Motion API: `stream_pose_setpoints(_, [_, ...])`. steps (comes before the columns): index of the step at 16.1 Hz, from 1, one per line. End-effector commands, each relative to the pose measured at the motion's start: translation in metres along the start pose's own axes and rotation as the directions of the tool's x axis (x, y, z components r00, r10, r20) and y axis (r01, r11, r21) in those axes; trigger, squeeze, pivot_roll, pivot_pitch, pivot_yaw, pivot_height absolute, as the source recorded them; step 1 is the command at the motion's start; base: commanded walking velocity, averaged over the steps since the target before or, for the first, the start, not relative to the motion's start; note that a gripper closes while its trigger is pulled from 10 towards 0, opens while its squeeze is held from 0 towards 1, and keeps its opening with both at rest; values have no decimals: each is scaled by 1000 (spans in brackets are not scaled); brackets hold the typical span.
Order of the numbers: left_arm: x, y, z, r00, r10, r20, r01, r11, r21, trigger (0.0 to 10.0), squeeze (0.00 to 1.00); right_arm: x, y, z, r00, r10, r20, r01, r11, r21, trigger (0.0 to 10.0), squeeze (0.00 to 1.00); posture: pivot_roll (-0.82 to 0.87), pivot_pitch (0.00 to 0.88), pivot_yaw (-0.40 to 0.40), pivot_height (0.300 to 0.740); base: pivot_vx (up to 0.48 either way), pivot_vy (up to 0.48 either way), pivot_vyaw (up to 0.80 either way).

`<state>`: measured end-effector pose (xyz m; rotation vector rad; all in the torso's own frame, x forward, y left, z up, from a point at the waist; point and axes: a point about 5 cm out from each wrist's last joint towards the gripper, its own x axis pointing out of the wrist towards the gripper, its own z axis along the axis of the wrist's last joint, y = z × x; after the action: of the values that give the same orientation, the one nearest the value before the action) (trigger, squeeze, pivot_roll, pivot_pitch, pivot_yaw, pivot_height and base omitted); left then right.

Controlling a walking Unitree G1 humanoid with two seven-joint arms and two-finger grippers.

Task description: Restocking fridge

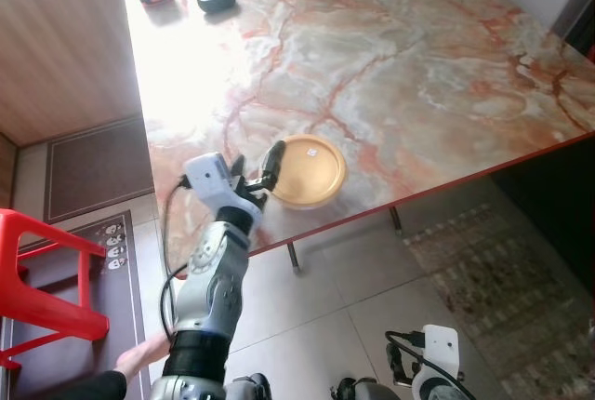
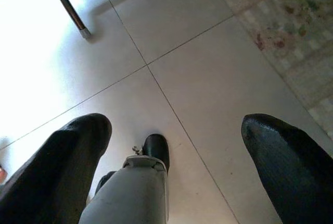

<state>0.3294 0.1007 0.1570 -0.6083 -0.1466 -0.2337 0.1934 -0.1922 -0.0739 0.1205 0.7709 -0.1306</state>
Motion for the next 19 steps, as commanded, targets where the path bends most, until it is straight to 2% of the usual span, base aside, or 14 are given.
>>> stream_pose_setpoints(1, [0, 3, -6, 999, 0, -34, -1, 999, -44, 10000, 0, -3, -1, -11, 999, -5, -37, 5, 1000, 5, 10000, 0, -30, 219, 65, 740, 0, 0, 0])
stream_pose_setpoints(5, [0, -2, -15, 997, -24, -78, 17, 997, -80, 10000, 0, -4, -4, -11, 999, -24, -30, 25, 1000, 13, 10000, 0, -57, 220, 85, 740, 0, 0, 0])
stream_pose_setpoints(7, [-1, -9, -26, 986, -87, -144, 72, 991, -110, 10000, 0, -5, -7, -14, 998, -47, -37, 48, 998, 29, 10000, 0, -64, 226, 92, 740, 0, 0, 0])
stream_pose_setpoints(9, [0, -14, -30, 976, -130, -172, 109, 986, -128, 10000, 0, -5, -8, -14, 998, -53, -38, 54, 998, 33, 10000, 0, -64, 227, 94, 740, 0, 0, 0])
stream_pose_setpoints(11, [0, -18, -35, 962, -167, -218, 140, 981, -134, 10000, 0, -5, -7, -13, 998, -57, -37, 59, 998, 34, 10000, 0, -59, 230, 95, 740, 0, 0, 0])
stream_pose_setpoints(14, [0, -19, -35, 956, -180, -231, 162, 982, -94, 10000, 0, -3, -1, -11, 999, -40, -30, 40, 999, 22, 10000, 0, -52, 233, 93, 740, 0, 0, 0])
stream_pose_setpoints(15, [1, -19, -34, 957, -180, -227, 166, 983, -79, 7020, 0, -3, -1, -11, 999, -39, -30, 40, 999, 20, 10000, 0, -50, 233, 92, 740, 0, 0, 0])
stream_pose_setpoints(16, [2, -17, -33, 962, -164, -219, 155, 986, -58, 0, 0, -3, -1, -11, 999, -39, -30, 40, 999, 19, 10000, 0, -51, 235, 91, 740, 0, 0, 0])
stream_pose_setpoints(19, [3, -14, -32, 964, -153, -219, 144, 988, -55, 0, 0, -4, -1, -12, 999, -41, -33, 42, 999, 18, 10000, 0, -61, 238, 93, 740, 0, 0, 0])
